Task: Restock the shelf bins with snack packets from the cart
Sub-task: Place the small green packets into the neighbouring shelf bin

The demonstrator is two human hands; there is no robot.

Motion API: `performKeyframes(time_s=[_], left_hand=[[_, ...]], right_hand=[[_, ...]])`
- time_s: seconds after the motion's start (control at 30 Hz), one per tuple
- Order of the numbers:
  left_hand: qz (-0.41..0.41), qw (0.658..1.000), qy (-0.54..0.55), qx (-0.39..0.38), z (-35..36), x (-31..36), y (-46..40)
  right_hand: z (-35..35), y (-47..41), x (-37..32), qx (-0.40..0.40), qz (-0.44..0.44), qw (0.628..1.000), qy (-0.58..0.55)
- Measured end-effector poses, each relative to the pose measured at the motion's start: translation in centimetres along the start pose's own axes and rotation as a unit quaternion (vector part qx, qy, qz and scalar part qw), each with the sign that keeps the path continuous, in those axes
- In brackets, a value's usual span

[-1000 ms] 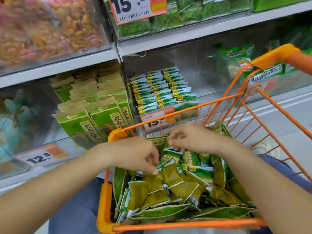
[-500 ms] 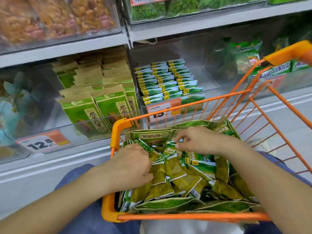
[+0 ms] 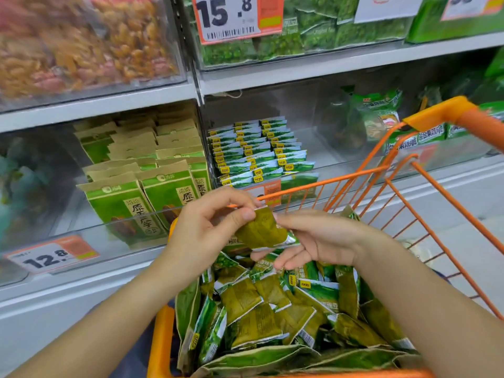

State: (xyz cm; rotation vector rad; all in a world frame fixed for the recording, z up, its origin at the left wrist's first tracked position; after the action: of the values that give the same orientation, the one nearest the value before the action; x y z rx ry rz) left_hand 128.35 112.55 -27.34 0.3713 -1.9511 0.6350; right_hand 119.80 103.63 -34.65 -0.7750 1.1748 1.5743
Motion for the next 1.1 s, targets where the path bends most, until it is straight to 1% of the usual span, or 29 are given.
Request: performKeyframes(time_s=[0.07, 0.1, 0.13, 0.17, 0.23, 0.27, 0.3, 0.33, 0.37, 0.4, 0.47, 0.57, 0.7, 0.77, 0.83, 0.9, 0.93, 0.97, 1.0, 1.07, 1.1], left_hand=[[0.059, 0.995, -0.076, 0.006, 0.0, 0.9, -0.1], [0.067, 0.992, -0.104, 0.000, 0.1, 0.9, -0.2], [0.051, 0.992, -0.112, -0.007, 0.2, 0.5, -0.3], [0.014, 0.995, -0.097, -0.012, 0.2, 0.2, -0.5], [-0.092, 0.996, -0.002, 0.009, 0.2, -1.0, -0.8], [-0.160, 0.986, 0.054, 0.016, 0.4, -1.8, -1.0], [-0.230, 0.967, 0.108, 0.004, 0.9, -2.7, -1.2], [-0.284, 0.948, 0.146, -0.020, 1.7, -3.4, -1.3], [-0.309, 0.937, 0.156, -0.044, 2.5, -3.7, -1.4], [-0.314, 0.936, 0.147, -0.059, 2.9, -3.7, -1.5], [-0.305, 0.942, 0.129, -0.050, 3.3, -3.7, -1.8], [-0.308, 0.940, 0.142, -0.035, 3.7, -4.0, -1.9], [-0.323, 0.934, 0.150, -0.042, 3.8, -4.2, -2.1], [-0.334, 0.929, 0.151, -0.046, 3.8, -4.2, -2.3], [-0.344, 0.927, 0.136, -0.065, 4.0, -4.4, -2.4], [-0.342, 0.928, 0.110, -0.095, 4.3, -4.1, -2.8], [-0.334, 0.933, 0.095, -0.095, 4.1, -3.8, -3.4], [-0.315, 0.943, 0.077, -0.075, 3.7, -3.4, -4.5], [-0.285, 0.956, 0.048, -0.039, 2.9, -2.9, -6.0], [-0.206, 0.977, -0.049, 0.022, 1.5, -1.7, -9.7], [-0.169, 0.980, -0.104, 0.030, 1.6, -1.3, -11.5]], right_hand=[[-1.0, -0.4, -0.3, 0.043, -0.035, 0.997, -0.060], [-1.7, -0.5, -0.4, 0.071, -0.054, 0.992, -0.085], [-2.3, -0.5, -0.7, 0.095, -0.072, 0.988, -0.096], [-2.9, -0.6, -0.9, 0.115, -0.087, 0.985, -0.095], [-4.1, -0.5, -1.6, 0.156, -0.122, 0.977, -0.072], [-4.7, -0.4, -1.9, 0.177, -0.140, 0.972, -0.065], [-5.0, -0.3, -2.3, 0.191, -0.155, 0.967, -0.062], [-5.1, -0.2, -2.6, 0.200, -0.169, 0.964, -0.058], [-5.1, 0.0, -2.8, 0.206, -0.181, 0.960, -0.050], [-5.2, 0.1, -3.0, 0.214, -0.189, 0.958, -0.041], [-5.2, 0.4, -3.2, 0.227, -0.194, 0.954, -0.013], [-5.0, 0.6, -3.6, 0.231, -0.200, 0.949, 0.076], [-5.2, 0.9, -4.2, 0.238, -0.219, 0.943, 0.075], [-5.3, 1.0, -4.4, 0.243, -0.222, 0.939, 0.101], [-5.3, 1.1, -4.5, 0.241, -0.224, 0.936, 0.127], [-5.1, 1.2, -4.6, 0.238, -0.224, 0.936, 0.127], [-5.3, 1.4, -4.7, 0.252, -0.228, 0.932, 0.124], [-6.0, 1.8, -5.0, 0.284, -0.236, 0.922, 0.117], [-6.9, 2.4, -5.4, 0.337, -0.250, 0.902, 0.100], [-9.2, 4.4, -6.1, 0.455, -0.288, 0.842, 0.041], [-10.2, 5.6, -6.2, 0.504, -0.311, 0.806, 0.003]])
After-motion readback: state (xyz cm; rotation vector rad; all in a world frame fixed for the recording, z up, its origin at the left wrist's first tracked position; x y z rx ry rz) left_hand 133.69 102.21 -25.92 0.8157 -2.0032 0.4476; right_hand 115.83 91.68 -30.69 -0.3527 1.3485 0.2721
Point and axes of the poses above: each hand's wrist, its own y-axis away from the middle knuckle, its own z-axis out of the palm, x = y × z, the point moved 8 cm from there along -y, towards the middle knuckle, and after that the axes turned 10 degrees about -z, right-handed, at the moved point
